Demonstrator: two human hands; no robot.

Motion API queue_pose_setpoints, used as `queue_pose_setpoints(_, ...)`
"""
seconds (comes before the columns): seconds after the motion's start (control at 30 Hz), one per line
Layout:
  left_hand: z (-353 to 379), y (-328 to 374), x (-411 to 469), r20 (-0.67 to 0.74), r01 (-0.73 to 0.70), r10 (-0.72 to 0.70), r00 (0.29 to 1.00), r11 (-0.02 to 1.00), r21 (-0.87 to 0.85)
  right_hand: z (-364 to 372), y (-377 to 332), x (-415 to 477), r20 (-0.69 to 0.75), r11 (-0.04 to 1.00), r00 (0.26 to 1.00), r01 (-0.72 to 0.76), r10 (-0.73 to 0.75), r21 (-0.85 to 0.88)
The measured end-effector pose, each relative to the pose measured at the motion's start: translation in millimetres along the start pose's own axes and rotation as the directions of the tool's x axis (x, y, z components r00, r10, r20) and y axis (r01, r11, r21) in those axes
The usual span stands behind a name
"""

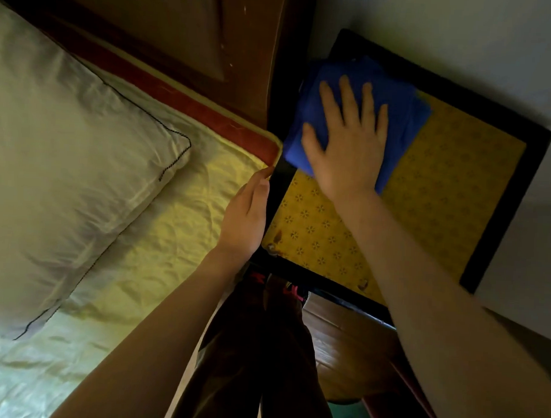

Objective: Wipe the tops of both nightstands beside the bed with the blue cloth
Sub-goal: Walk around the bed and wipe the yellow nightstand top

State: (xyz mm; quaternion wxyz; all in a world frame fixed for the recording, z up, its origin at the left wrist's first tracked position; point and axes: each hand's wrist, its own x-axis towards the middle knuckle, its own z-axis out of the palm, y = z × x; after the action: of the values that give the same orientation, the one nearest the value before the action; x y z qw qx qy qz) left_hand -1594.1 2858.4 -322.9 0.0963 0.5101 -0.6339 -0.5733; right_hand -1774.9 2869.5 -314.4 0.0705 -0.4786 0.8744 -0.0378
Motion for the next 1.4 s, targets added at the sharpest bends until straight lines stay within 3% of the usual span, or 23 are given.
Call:
queue_pose_setpoints(0.17, 0.5, 3.2, -2.2, -0.023, 0.004, -0.005, 1.000, 0.998, -0.055, 8.4, -6.7, -97.0, 0.045, 0.996, 0.995, 0.091, -0.091, 0.003)
queue_pose_setpoints(0.37, 0.8, 3.4, -1.9, -0.004, -0.009, 0.009, 1.000, 0.996, 0.089, 10.6, 11.2, -161.4, 0.041, 0.992, 0.991, 0.123, -0.124, 0.026)
queue_pose_setpoints(0.67, 1.7, -2.8, -1.5, 0.019, -0.020, 0.017, 1.000, 0.983, 0.183, 6.7, 24.5, -150.4, 0.008, 0.975, 0.976, -0.217, 0.217, 0.041)
queue_pose_setpoints(0.77, 1.3, -1.3, -2.6, 0.015, -0.016, 0.014, 1.000, 0.982, 0.186, -0.7, 28.0, -140.2, 0.042, 0.977, 0.979, -0.202, 0.199, 0.075)
queue_pose_setpoints(0.83, 0.8, 1.2, -3.9, 0.009, -0.011, 0.010, 1.000, 0.983, 0.182, -9.5, 29.9, -145.2, 0.046, 0.961, 0.980, -0.198, 0.192, 0.195)
queue_pose_setpoints(0.9, 1.0, 3.7, -5.4, 0.015, -0.008, 0.005, 1.000, 0.983, 0.182, -21.2, 33.2, -156.0, -0.014, 0.910, 0.958, -0.267, 0.286, 0.318)
queue_pose_setpoints(1.0, 1.0, 5.2, -6.6, 0.026, -0.017, 0.012, 1.000, 0.980, 0.196, -31.6, 38.6, -176.4, -0.063, 0.825, 0.852, -0.480, 0.519, 0.298)
queue_pose_setpoints(1.07, 0.5, 3.7, -6.0, 0.031, -0.022, 0.016, 0.999, 0.977, 0.214, -31.8, 37.2, -185.3, 0.023, 0.752, 0.781, -0.609, 0.624, 0.252)
queue_pose_setpoints(1.17, 0.7, 1.3, -5.6, 0.045, -0.012, 0.002, 0.999, 0.975, 0.223, -31.8, 31.0, -188.9, 0.156, 0.720, 0.745, -0.667, 0.649, 0.190)
queue_pose_setpoints(1.23, 1.5, 2.2, -6.5, 0.046, 0.003, -0.014, 0.999, 0.975, 0.221, -35.5, 28.0, -186.4, 0.195, 0.655, 0.711, -0.700, 0.675, 0.283)
queue_pose_setpoints(1.33, 2.6, 6.3, -9.4, 0.032, 0.030, -0.038, 0.999, 0.975, 0.220, -43.2, 25.3, -181.5, 0.258, 0.427, 0.627, -0.724, 0.735, 0.542)
queue_pose_setpoints(1.4, 2.2, 8.2, -10.8, 0.030, 0.043, -0.052, 0.998, 0.971, 0.234, -48.9, 26.1, -176.8, 0.327, 0.212, 0.546, -0.705, 0.772, 0.677)
